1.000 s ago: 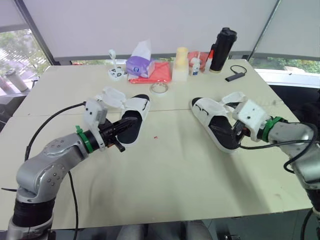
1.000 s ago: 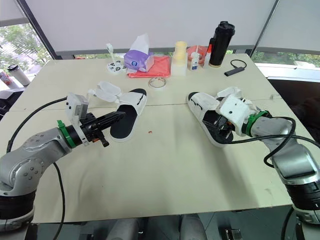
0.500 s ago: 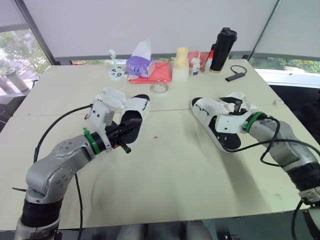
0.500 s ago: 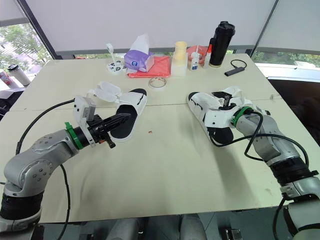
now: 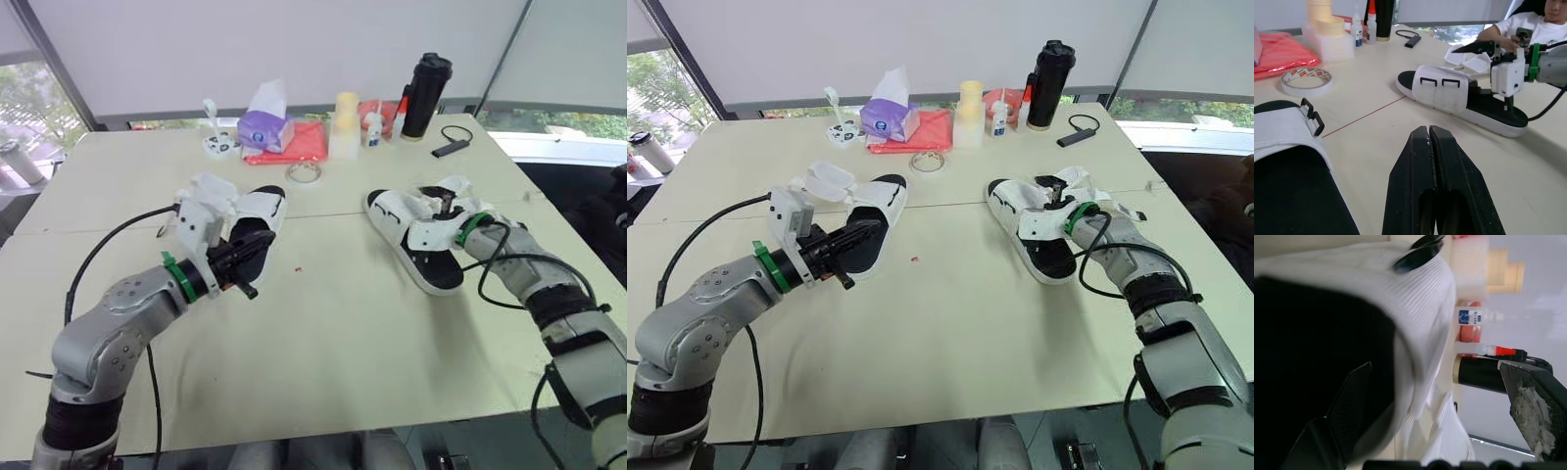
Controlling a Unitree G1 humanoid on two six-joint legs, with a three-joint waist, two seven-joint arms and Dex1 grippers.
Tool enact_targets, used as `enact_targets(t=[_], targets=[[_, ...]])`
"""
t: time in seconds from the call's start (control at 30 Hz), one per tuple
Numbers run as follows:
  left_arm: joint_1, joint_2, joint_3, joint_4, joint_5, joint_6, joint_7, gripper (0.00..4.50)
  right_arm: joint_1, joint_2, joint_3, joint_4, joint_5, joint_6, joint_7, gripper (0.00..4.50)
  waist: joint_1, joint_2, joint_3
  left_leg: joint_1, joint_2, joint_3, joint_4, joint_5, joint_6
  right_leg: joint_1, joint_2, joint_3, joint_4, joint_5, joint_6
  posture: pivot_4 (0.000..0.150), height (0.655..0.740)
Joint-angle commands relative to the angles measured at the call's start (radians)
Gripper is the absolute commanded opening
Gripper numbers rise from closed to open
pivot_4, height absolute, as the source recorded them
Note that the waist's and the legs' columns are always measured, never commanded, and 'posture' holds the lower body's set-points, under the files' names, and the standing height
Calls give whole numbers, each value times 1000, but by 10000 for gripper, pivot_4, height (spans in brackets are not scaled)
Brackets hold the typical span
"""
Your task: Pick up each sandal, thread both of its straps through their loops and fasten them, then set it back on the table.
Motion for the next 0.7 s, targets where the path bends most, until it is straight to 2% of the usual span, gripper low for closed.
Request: enact_targets(t=[0.03, 0.2, 0.3, 0.53, 0.7], targets=[[-3, 0, 20, -43, 0, -18, 10, 0, -71, 26, 28, 73, -51, -39, -96, 44313, 0, 0, 0, 0, 0, 0, 0, 0, 0, 0, 0, 0, 0, 0, 0, 1500, 7400], [-2, -2, 18, -49, -2, -17, 16, 0, -134, 65, 76, 177, -108, -64, -205, 44313, 3, 0, 0, 0, 0, 0, 0, 0, 0, 0, 0, 1, 0, 0, 0, 1500, 7400], [-3, -2, 15, -50, -3, -16, 19, 0, -149, 77, 96, 219, -121, -73, -229, 35719, 2, 0, 0, 0, 0, 0, 0, 0, 0, 0, 0, 1, 0, 0, 0, 1500, 7400], [2, -3, 15, -57, 0, -16, 26, 0, -160, 77, 110, 245, -128, -95, -247, 708, -1, 0, 0, 1, 0, 0, 0, 0, 0, 0, 1, 1, 0, 0, 0, 1500, 7400], [1, -2, 14, -57, -1, -17, 24, 0, -148, 53, 107, 202, -133, -121, -280, 246, 0, 0, 0, 3, 0, 0, 0, 0, -1, 2, 1, 1, 1, 0, 0, 1500, 7400]])
